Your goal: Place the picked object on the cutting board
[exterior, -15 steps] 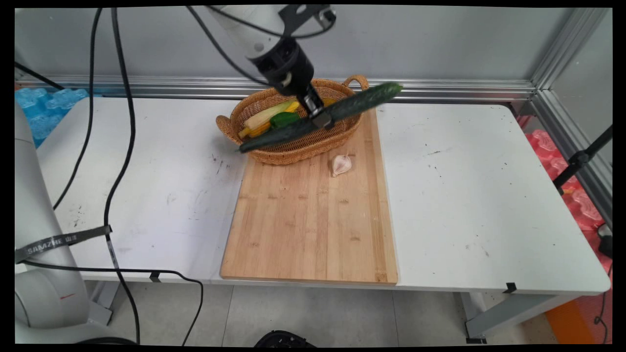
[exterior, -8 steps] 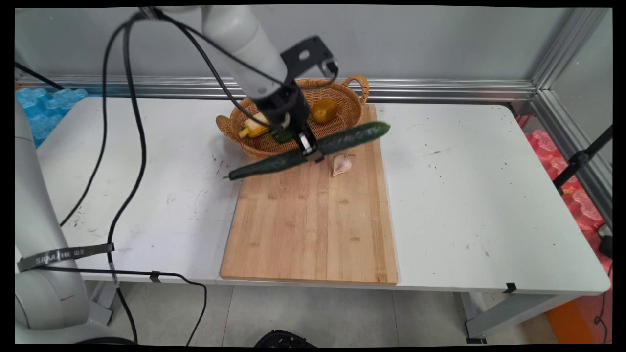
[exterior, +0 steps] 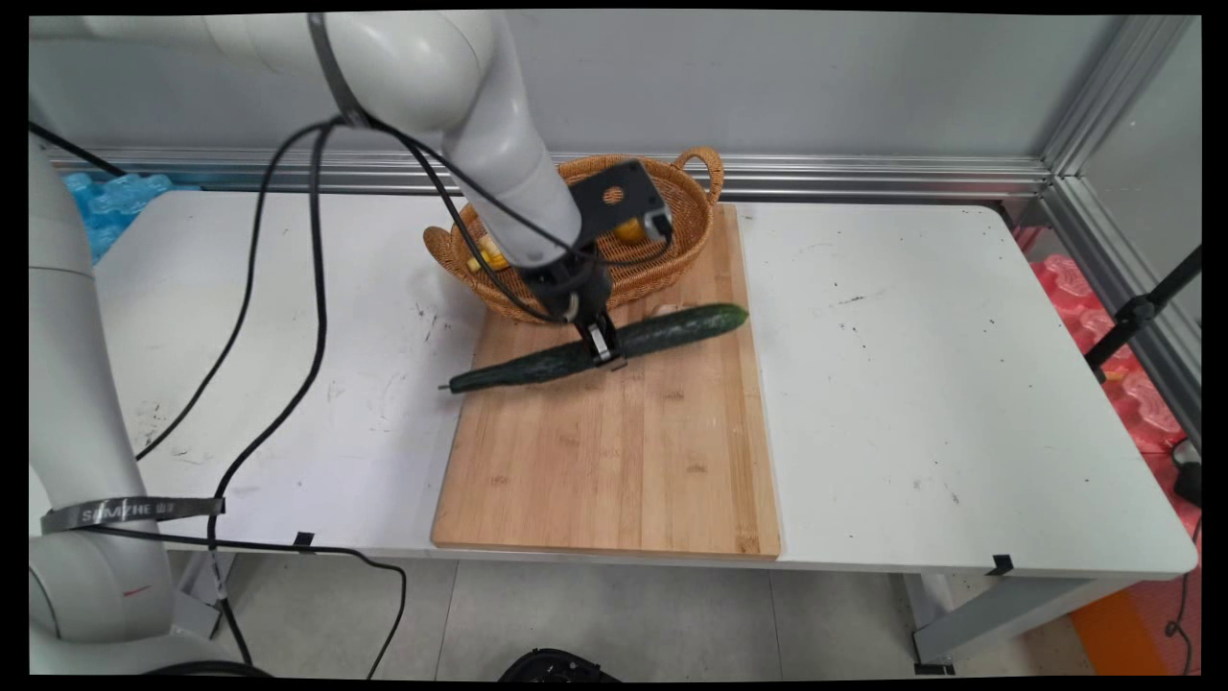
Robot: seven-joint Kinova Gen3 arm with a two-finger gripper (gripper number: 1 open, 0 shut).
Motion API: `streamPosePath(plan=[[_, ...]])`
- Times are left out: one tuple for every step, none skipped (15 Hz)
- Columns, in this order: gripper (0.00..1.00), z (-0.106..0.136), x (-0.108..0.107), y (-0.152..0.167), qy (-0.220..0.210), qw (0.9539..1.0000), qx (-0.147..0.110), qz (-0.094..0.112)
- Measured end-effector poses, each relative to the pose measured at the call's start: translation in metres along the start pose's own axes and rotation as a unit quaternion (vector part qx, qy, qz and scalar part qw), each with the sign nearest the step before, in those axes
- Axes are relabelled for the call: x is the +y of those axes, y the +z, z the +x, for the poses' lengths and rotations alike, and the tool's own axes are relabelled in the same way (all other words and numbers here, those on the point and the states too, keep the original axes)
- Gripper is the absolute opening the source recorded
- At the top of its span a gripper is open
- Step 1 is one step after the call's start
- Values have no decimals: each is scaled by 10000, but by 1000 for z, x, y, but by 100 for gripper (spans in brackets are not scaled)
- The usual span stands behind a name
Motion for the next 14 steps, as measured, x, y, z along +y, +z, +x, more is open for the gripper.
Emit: streamPosePath(plan=[[0, 0, 2, 8, 23, 10000, -55, -1], [0, -1, 3, 14, 37, 9999, -98, -4], [0, -1, 4, 19, 56, 9999, -134, -9], [0, -1, 6, 24, 77, 9998, -168, -14], [0, -1, 7, 28, 101, 9998, -192, -19], [0, -1, 7, 31, 126, 9997, -200, -29], [0, -1, 8, 34, 158, 9997, -200, -42], [100, -1, 9, 35, 190, 9996, -188, -53], [100, 0, 9, 35, 225, 9996, -170, -59], [100, 0, 9, 34, 259, 9995, -147, -70], [100, 0, 9, 31, 284, 9995, -123, -83], [100, 0, 9, 27, 314, 9994, -87, -110], [100, 0, 8, 22, 346, 9993, -49, -141], [100, -1, 8, 16, 374, 9992, -12, -166]])
